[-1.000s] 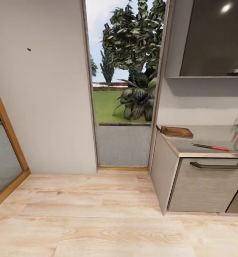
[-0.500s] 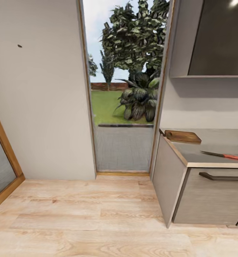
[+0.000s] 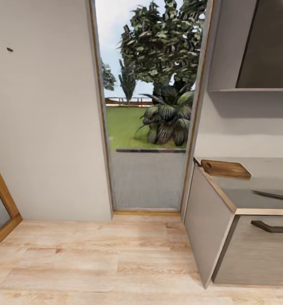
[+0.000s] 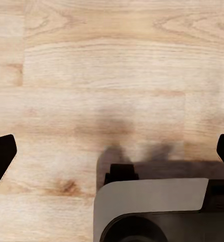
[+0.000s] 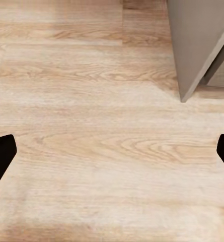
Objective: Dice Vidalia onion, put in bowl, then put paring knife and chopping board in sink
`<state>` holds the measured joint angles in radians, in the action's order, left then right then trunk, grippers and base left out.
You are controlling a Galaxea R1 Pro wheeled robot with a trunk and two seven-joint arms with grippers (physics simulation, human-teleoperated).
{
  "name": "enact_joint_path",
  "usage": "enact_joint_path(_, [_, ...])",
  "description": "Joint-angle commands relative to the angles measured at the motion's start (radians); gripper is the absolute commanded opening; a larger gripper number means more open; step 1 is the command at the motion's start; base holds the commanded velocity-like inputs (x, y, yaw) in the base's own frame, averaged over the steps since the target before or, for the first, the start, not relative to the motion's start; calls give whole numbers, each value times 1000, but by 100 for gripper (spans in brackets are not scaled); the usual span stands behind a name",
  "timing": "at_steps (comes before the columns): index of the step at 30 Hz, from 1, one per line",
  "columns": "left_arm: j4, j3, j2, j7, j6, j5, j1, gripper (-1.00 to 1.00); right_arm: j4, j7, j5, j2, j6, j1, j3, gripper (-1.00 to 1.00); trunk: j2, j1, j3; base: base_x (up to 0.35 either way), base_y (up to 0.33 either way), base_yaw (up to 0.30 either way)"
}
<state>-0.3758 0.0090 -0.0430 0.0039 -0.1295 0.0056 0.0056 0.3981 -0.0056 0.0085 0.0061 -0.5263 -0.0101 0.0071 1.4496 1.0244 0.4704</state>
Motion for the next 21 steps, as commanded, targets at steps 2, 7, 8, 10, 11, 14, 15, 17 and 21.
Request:
enact_joint_path(2, [-1,1,0,0,-1,1,0,100,-1,-1,1,0,-3,-1,1,100,0,1,1,319,0,0])
enact_joint_path(7, [-2,1,0,0,-1,1,0,100,-1,-1,1,0,-3,-1,1,100,0,1,1,319,0,0])
enact_joint_path(8, [-2,1,0,1,-1,1,0,100,-1,-1,1,0,-3,-1,1,100,0,1,1,319,0,0])
enact_joint_path(10, [-2,1,0,0,-1,1,0,100,-1,-1,1,0,-3,-1,1,100,0,1,1,319,0,0])
enact_joint_path(11, [-2,1,0,0,-1,1,0,100,-1,-1,1,0,-3,-1,1,100,0,1,1,319,0,0])
enact_joint_path(14, [-2,0,0,0,-2,1,0,100,-1,-1,1,0,-3,-1,1,100,0,1,1,314,0,0])
enact_joint_path(15, [-2,0,0,0,-2,1,0,100,-1,-1,1,0,-3,-1,1,100,0,1,1,235,0,0])
enact_joint_path(17, [-2,0,-1,0,-2,1,0,100,-1,-1,1,0,-3,-1,1,100,0,1,1,169,0,0])
enact_joint_path(21, [-5,0,-1,0,-2,1,0,100,-1,-1,1,0,-3,-1,1,100,0,1,1,65,0,0])
